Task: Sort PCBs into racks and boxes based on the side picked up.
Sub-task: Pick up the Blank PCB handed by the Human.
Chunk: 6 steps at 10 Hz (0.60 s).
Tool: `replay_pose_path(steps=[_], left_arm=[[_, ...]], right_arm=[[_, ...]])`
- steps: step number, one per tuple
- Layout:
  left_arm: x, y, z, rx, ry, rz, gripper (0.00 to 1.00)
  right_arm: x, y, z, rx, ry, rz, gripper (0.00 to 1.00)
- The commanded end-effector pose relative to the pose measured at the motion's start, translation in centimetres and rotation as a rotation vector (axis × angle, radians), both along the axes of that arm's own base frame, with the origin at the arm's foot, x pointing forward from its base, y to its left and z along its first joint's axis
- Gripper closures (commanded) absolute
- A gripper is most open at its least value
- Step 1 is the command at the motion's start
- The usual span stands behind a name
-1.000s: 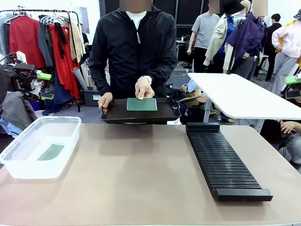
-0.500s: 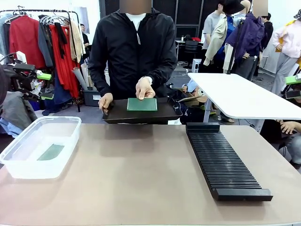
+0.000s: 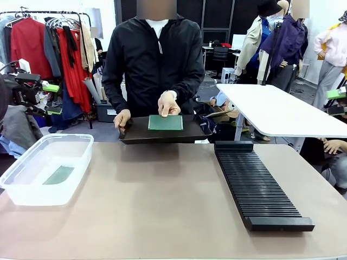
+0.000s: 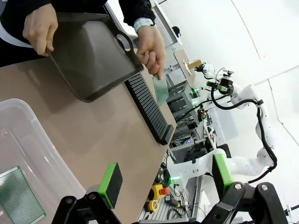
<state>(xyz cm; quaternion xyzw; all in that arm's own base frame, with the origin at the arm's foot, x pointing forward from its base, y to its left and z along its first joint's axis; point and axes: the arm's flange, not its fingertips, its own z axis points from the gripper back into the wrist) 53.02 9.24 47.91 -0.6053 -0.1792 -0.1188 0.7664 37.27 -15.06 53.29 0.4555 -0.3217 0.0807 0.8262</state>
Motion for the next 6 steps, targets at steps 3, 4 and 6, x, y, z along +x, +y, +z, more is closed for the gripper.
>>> replay_pose_path(steps=[3, 4, 6], left_arm=[[0.0, 0.1, 0.1, -0.006, -0.012, 0.003, 0.0], [0.0, 0.1, 0.1, -0.006, -0.012, 0.003, 0.0], [0.0, 0.1, 0.1, -0.006, -0.012, 0.003, 0.0]], right_arm=[[3.1, 2.0, -1.0, 0.052, 0.018, 0.071, 0.0], [3.7, 2.4, -1.5, 0.059, 0.023, 0.082, 0.0], [5.3, 3.3, -2.8, 0.086, 0.052, 0.117, 0.0]])
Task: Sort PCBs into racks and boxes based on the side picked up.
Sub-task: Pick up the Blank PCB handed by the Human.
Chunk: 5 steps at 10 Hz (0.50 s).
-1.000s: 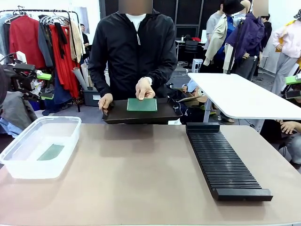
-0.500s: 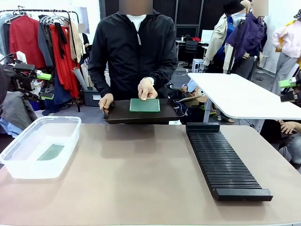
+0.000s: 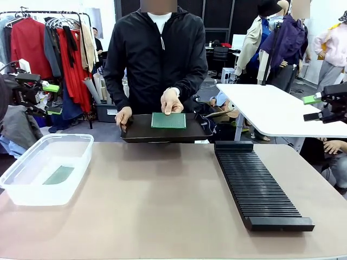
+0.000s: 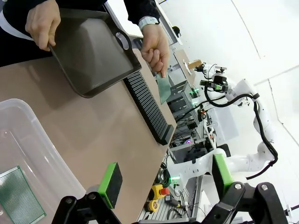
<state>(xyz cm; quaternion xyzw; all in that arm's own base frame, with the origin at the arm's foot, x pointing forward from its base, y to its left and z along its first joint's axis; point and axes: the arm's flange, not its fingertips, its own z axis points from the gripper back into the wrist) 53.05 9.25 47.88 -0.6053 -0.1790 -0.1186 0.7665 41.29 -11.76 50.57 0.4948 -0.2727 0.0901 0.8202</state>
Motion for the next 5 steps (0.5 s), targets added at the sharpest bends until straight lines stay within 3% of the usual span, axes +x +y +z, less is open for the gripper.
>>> replay_pose_path(steps=[1, 5], left_arm=[[0.0, 0.1, 0.2, -0.006, -0.013, 0.003, 0.0], [0.0, 0.1, 0.2, -0.006, -0.013, 0.003, 0.0]], right_arm=[[2.2, 0.6, -0.8, 0.045, -0.013, 0.051, 0.0], [5.5, 3.6, -2.8, 0.073, 0.027, 0.123, 0.0]])
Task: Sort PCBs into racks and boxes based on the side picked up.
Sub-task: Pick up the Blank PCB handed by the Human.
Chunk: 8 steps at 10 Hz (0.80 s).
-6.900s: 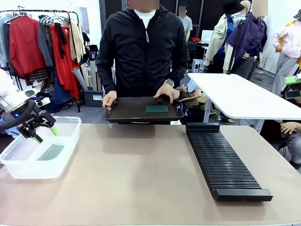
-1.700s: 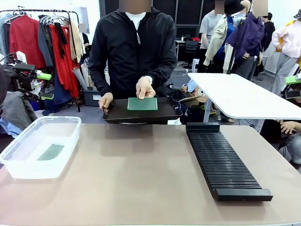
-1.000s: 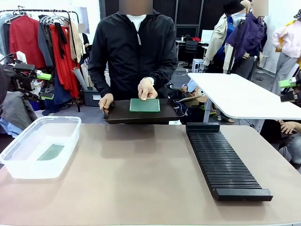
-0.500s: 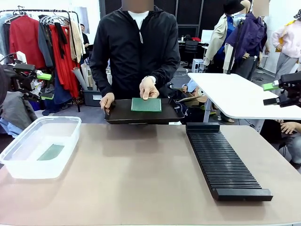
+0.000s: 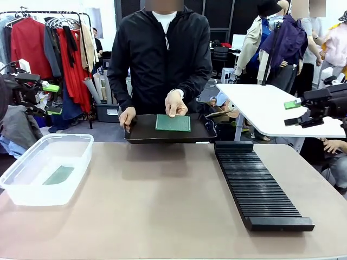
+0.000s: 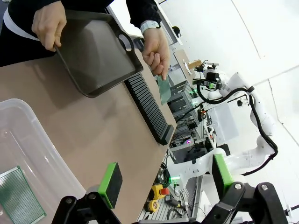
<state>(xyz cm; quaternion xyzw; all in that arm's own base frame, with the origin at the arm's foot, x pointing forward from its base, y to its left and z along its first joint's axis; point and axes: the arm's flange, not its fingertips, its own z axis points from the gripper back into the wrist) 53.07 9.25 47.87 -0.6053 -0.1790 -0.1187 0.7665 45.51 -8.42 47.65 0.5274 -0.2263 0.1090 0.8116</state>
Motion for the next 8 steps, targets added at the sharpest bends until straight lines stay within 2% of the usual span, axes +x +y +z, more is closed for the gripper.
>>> replay_pose_path(steps=[1, 5, 8], left_arm=[[0.0, 0.1, 0.2, -0.006, -0.013, 0.003, 0.0], [0.0, 0.1, 0.2, -0.006, -0.013, 0.003, 0.0], [0.0, 0.1, 0.2, -0.006, -0.013, 0.003, 0.0]], right_arm=[[2.2, 1.0, -0.5, 0.041, -0.02, 0.05, 0.0], [5.8, 4.5, -2.6, 0.113, 0.01, 0.149, 0.0], [7.8, 6.8, -4.4, 0.196, -0.028, 0.2, 0.0]])
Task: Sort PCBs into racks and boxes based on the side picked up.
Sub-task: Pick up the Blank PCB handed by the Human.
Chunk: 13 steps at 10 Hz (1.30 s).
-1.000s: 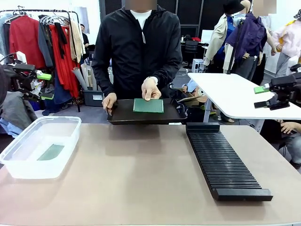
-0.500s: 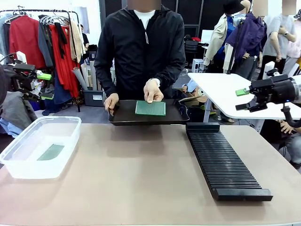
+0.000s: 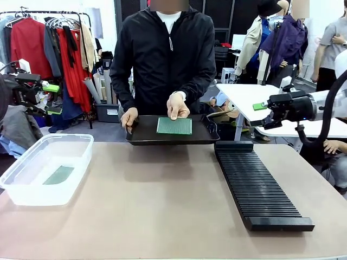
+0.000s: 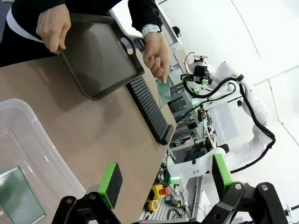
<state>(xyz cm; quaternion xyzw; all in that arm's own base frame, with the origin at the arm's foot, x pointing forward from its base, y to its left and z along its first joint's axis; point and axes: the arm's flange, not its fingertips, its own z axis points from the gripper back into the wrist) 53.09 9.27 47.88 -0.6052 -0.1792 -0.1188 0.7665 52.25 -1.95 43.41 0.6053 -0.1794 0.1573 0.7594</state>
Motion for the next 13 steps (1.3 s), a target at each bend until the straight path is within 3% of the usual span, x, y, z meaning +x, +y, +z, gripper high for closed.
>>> replay_pose_path(steps=[1, 4, 6, 9, 13], left_arm=[[-0.1, 0.1, 0.2, -0.006, -0.012, 0.003, 0.0], [-0.1, 0.1, 0.2, -0.006, -0.012, 0.003, 0.0], [-0.1, 0.1, 0.2, -0.006, -0.012, 0.003, 0.0], [-0.1, 0.1, 0.2, -0.006, -0.012, 0.003, 0.0], [-0.1, 0.1, 0.2, -0.006, -0.012, 0.003, 0.0]], right_arm=[[1.6, 1.1, -1.0, 0.061, -0.024, 0.04, 0.0], [3.2, 3.6, -3.0, 0.066, -0.003, 0.088, 0.0], [4.0, 5.3, -4.4, 0.107, -0.031, 0.133, 0.0], [4.7, 7.0, -5.8, 0.152, -0.069, 0.106, 0.0], [5.9, 9.0, -7.4, 0.141, -0.035, 0.087, 0.0]])
